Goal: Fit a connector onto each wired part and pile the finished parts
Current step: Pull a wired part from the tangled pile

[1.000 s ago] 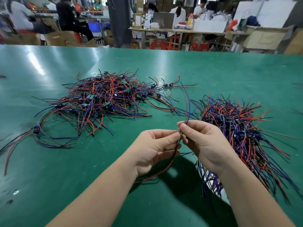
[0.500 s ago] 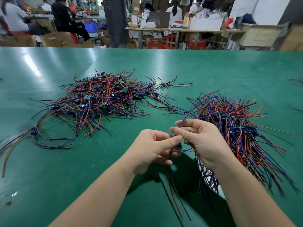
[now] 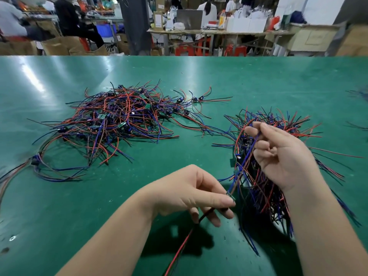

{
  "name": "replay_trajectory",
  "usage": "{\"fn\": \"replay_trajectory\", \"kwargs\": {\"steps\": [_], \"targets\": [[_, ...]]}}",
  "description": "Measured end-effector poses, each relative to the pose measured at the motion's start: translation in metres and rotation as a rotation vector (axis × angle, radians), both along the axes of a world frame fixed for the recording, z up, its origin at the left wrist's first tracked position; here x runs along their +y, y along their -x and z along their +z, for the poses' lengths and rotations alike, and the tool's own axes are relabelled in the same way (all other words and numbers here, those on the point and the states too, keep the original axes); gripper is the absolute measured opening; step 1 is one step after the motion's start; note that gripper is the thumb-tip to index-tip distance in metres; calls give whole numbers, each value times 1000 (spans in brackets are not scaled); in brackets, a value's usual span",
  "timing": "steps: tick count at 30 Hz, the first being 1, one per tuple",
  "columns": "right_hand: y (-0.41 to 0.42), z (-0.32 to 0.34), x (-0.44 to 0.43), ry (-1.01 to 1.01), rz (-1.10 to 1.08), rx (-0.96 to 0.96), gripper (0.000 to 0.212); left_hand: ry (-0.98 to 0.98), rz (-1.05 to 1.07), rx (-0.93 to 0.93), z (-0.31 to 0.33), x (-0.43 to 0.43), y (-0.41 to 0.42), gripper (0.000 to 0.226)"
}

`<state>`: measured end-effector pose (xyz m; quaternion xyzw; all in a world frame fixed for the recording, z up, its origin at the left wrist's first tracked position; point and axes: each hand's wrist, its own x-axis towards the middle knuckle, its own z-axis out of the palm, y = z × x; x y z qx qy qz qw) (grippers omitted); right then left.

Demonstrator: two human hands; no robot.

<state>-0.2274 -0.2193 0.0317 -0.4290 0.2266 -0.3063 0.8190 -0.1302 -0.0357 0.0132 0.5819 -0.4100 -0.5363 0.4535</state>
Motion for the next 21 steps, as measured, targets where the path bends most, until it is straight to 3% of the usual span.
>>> {"fn": "replay_trajectory", "kwargs": {"steps": [3,6,9,14,17,21], "targets": [[-2,-1,-1,-124,-49,-75,17,61,-14,32,3,4,-3,8],[-2,0,-3,-184,-70,-87,11,197,217,189,4,0,-6,8],[-4,-4,6,-54,66,57,19,334,447,418,6,-5,-11,10],[-7,-7,26,94,354,170,19,489,490,628,6,-3,-13,24],[-4,-7,31,205,477,179,24,593,539,563,4,-5,-10,32],[-7,-9,43,164,527,36,20,676,707,141,-4,-12,-5,31]]}}
